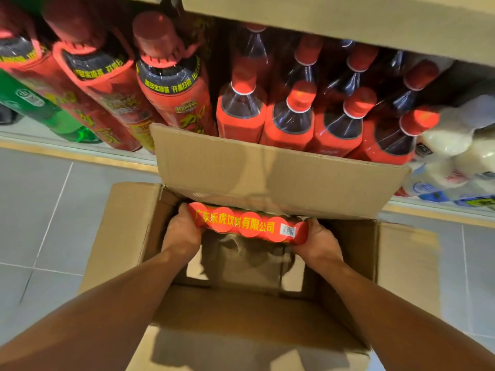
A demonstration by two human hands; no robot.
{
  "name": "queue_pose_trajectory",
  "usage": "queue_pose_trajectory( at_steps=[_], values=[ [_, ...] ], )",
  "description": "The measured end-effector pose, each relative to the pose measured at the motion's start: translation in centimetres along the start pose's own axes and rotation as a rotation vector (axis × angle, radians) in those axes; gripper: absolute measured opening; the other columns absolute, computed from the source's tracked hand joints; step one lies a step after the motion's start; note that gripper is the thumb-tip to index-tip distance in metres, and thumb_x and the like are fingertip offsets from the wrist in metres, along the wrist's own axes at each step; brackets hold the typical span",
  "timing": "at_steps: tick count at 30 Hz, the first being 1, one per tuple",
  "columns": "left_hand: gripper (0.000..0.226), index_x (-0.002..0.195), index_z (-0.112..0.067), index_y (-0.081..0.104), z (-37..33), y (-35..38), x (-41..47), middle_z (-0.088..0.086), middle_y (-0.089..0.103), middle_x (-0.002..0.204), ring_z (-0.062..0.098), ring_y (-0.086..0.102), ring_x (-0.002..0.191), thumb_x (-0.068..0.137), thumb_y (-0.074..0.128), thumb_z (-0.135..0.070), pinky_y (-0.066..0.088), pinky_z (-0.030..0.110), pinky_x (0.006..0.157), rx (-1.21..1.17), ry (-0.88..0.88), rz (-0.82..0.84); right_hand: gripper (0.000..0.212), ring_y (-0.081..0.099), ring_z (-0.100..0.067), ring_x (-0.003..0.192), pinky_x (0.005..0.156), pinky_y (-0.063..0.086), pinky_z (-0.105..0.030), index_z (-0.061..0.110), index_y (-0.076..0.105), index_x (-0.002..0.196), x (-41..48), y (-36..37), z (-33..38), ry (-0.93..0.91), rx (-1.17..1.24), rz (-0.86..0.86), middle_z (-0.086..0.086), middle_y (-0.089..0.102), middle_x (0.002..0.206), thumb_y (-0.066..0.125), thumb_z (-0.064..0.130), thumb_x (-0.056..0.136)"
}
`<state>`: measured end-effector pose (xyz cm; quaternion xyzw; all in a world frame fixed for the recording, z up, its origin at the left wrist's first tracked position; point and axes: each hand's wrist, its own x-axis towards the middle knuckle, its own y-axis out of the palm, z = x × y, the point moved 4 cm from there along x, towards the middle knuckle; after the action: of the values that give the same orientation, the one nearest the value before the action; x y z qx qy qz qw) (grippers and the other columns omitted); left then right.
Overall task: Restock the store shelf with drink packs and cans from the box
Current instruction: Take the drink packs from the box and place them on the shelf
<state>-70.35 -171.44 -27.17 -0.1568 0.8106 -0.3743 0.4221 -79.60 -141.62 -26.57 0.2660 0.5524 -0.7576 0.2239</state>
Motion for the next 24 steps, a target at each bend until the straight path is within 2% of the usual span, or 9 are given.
queue_pose_trajectory(
  at_steps=[4, 10, 15, 17, 19, 21, 24],
  values=[
    [0.043, 0.126, -0.011, 0.045, -0.8, -2.2, -2.1, 0.017, 0.066, 0.118, 0.038, 0.062, 0.110, 0.090, 0.068, -0.016, 0.050, 0.046, 0.093, 0.013, 0.035, 0.003, 0.064, 0.064, -0.025, 0.113, 0.095, 0.054, -0.041, 0.022, 0.049, 0.133, -2.1, -2.2, 0.4, -0.006, -0.007, 0.012, -0.003, 0.067, 0.121, 0.083, 0.028, 0.078],
    [0.046, 0.120, -0.016, 0.048, -3.3, -8.1, -7.6, 0.012, 0.068, 0.114, 0.037, 0.063, 0.105, 0.084, 0.076, -0.023, 0.050, 0.044, 0.085, -0.042, 0.074, 0.012, 0.061, 0.066, -0.020, 0.105, 0.087, 0.054, -0.033, 0.024, 0.050, 0.126, -7.4, -7.0, 1.3, -0.009, 0.002, 0.037, 0.002, 0.067, 0.113, 0.084, 0.025, 0.076],
    [0.036, 0.113, -0.020, 0.052, -6.4, -16.1, -13.7, 0.006, 0.071, 0.105, 0.032, 0.066, 0.098, 0.084, 0.074, -0.024, 0.053, 0.040, 0.080, -0.124, 0.139, 0.029, 0.042, 0.063, -0.010, 0.085, 0.075, 0.052, -0.026, 0.034, 0.049, 0.111, -13.9, -14.4, 3.6, -0.088, -0.009, 0.028, 0.015, 0.061, 0.091, 0.075, 0.038, 0.079],
    [0.035, 0.115, -0.019, 0.055, -7.8, -19.7, -16.6, 0.006, 0.071, 0.106, 0.033, 0.067, 0.099, 0.086, 0.072, -0.027, 0.052, 0.038, 0.080, -0.128, 0.192, 0.031, 0.040, 0.062, -0.005, 0.078, 0.067, 0.047, -0.020, 0.038, 0.049, 0.111, -16.9, -17.6, 4.7, -0.115, -0.007, 0.013, 0.017, 0.064, 0.089, 0.073, 0.041, 0.079],
    [0.046, 0.119, -0.014, 0.055, -9.7, -24.4, -19.9, 0.010, 0.071, 0.107, 0.036, 0.066, 0.100, 0.084, 0.069, -0.039, 0.048, 0.036, 0.078, -0.101, 0.245, 0.014, 0.043, 0.066, -0.011, 0.084, 0.069, 0.044, -0.020, 0.035, 0.052, 0.114, -20.5, -21.8, 6.2, -0.140, -0.029, -0.002, 0.012, 0.070, 0.100, 0.074, 0.043, 0.077],
    [0.057, 0.119, -0.009, 0.056, -11.4, -28.9, -23.0, 0.013, 0.071, 0.107, 0.038, 0.067, 0.099, 0.077, 0.064, -0.046, 0.051, 0.041, 0.078, -0.085, 0.289, 0.020, 0.045, 0.069, -0.019, 0.094, 0.071, 0.043, -0.024, 0.032, 0.053, 0.113, -24.1, -25.7, 7.7, -0.159, -0.059, -0.012, 0.007, 0.072, 0.106, 0.072, 0.047, 0.075],
    [0.051, 0.122, -0.008, 0.057, -13.5, -35.8, -27.6, 0.013, 0.072, 0.107, 0.038, 0.068, 0.101, 0.082, 0.078, -0.033, 0.053, 0.045, 0.082, -0.070, 0.317, 0.013, 0.040, 0.069, -0.024, 0.096, 0.071, 0.048, -0.031, 0.034, 0.052, 0.107, -30.0, -31.9, 10.0, -0.141, -0.098, -0.026, 0.005, 0.071, 0.106, 0.067, 0.050, 0.074]
  ],
)
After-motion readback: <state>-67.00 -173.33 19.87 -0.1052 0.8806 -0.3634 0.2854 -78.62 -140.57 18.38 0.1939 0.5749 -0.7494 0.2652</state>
